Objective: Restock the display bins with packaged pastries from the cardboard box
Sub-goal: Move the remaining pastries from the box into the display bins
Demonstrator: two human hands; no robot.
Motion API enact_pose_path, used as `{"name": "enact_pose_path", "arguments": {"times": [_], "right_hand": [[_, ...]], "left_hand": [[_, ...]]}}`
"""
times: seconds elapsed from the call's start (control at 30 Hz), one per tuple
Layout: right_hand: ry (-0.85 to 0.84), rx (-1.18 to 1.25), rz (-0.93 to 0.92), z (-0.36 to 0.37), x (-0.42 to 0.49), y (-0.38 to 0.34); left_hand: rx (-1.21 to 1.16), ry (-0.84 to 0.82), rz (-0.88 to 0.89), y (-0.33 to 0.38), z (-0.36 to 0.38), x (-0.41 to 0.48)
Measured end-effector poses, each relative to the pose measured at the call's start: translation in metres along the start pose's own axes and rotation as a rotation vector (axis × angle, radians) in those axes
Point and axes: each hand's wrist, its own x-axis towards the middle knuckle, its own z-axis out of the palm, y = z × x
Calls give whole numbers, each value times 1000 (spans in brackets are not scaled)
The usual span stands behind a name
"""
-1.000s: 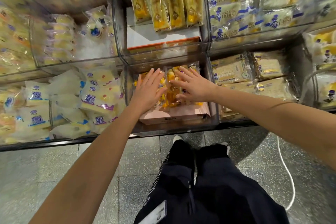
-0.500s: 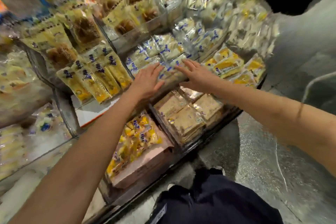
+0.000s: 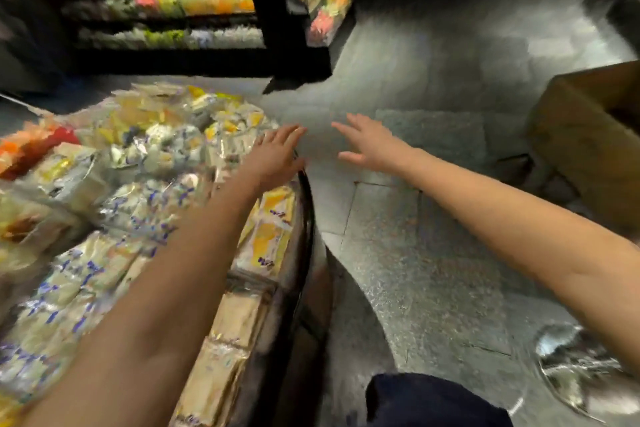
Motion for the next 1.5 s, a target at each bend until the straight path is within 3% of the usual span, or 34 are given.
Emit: {"name": "enact_pose_path", "arguments": {"times": [0.3,0.43,0.6,1.07,1.5], "right_hand": [[1,6,473,-27,-151,197],[15,5,648,-28,-211,252],[-31,-23,796,-26,-256,313],[-15,60,1070,-38,-249,545],[-3,200,1196,-24,-260,740]], "left_hand": [[-23,-42,490,207,15,179],[3,-65,708,289,24,227],[-2,-93,857,367,43,291],[66,-195,1045,499,94,555],[23,-346,1097,634,151,708]]}}
